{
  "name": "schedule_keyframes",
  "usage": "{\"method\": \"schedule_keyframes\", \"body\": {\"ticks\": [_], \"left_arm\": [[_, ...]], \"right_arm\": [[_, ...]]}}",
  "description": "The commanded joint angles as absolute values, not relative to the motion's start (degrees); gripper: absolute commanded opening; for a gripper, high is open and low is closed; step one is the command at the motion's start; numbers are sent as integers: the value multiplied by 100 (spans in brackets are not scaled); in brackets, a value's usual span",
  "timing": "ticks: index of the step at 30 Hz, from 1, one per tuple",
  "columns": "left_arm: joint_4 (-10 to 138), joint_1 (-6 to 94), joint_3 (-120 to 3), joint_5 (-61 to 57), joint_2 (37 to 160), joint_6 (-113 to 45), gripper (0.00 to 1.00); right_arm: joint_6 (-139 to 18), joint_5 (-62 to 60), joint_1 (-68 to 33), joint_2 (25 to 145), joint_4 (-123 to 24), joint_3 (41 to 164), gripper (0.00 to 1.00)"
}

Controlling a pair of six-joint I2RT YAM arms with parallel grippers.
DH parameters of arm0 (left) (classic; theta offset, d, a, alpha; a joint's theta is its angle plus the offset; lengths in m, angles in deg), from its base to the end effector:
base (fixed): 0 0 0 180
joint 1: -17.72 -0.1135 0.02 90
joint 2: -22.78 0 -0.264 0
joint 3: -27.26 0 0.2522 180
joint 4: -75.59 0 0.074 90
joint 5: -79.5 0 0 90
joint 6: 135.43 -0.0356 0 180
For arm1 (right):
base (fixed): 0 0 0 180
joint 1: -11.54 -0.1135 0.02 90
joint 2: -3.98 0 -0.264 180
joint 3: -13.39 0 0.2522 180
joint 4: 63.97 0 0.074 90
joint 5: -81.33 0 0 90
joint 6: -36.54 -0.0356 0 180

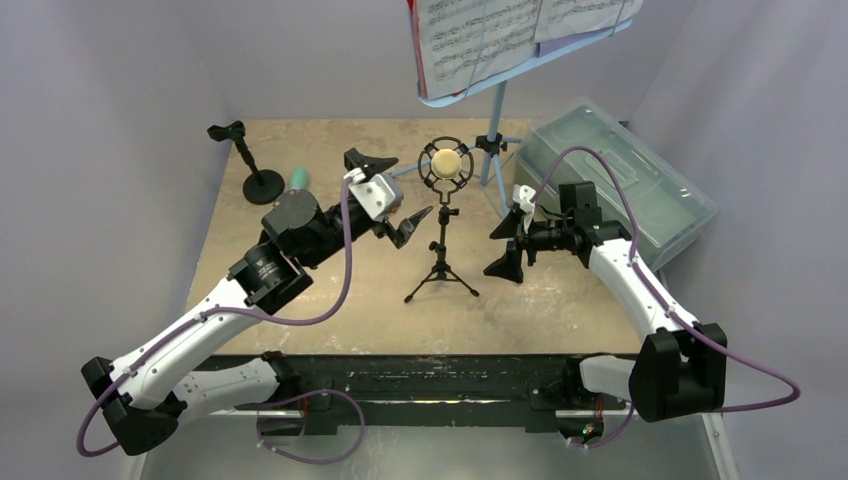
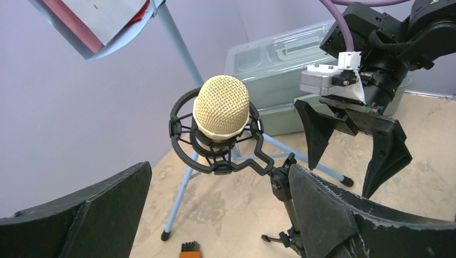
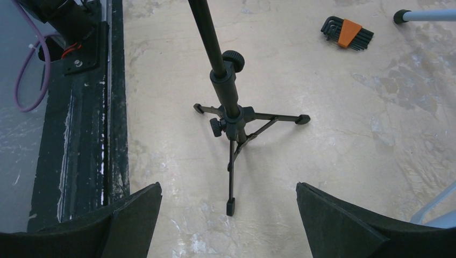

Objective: Pack up the instrument practice props
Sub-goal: Remove the microphone from the microphone stand.

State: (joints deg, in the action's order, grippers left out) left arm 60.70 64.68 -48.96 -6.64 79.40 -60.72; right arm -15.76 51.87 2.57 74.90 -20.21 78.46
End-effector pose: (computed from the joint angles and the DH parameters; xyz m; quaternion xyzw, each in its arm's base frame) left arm 0.1494 -0.1635 0.4275 0.3712 0.5668 -0.2225 0.7010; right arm 0.2361 0.0686 0.2676 -0.4809 0.6753 0.3843 0.4062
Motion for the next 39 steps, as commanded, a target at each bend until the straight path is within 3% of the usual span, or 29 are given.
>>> {"method": "schedule_keyframes", "body": {"ticks": [1,16,24,39], "left_arm": [[6748,6486,-4902,-652,7991,-6491,100],[7736,6485,-4514,485,8361,-8006,94],[8017,6484,-4721,247,8855,-8268,84],[9019,6485,-4691,-74,9352,-8057,76]], "right_arm": [[-1435,5145,267,7526,-1974,8041,99],[-1366,5196,266,7513,-1902,8067,99],[-1329,5201,266,7528,-1848,8085,99],[-1303,5215,266,7535,-1822,8092,99]]}}
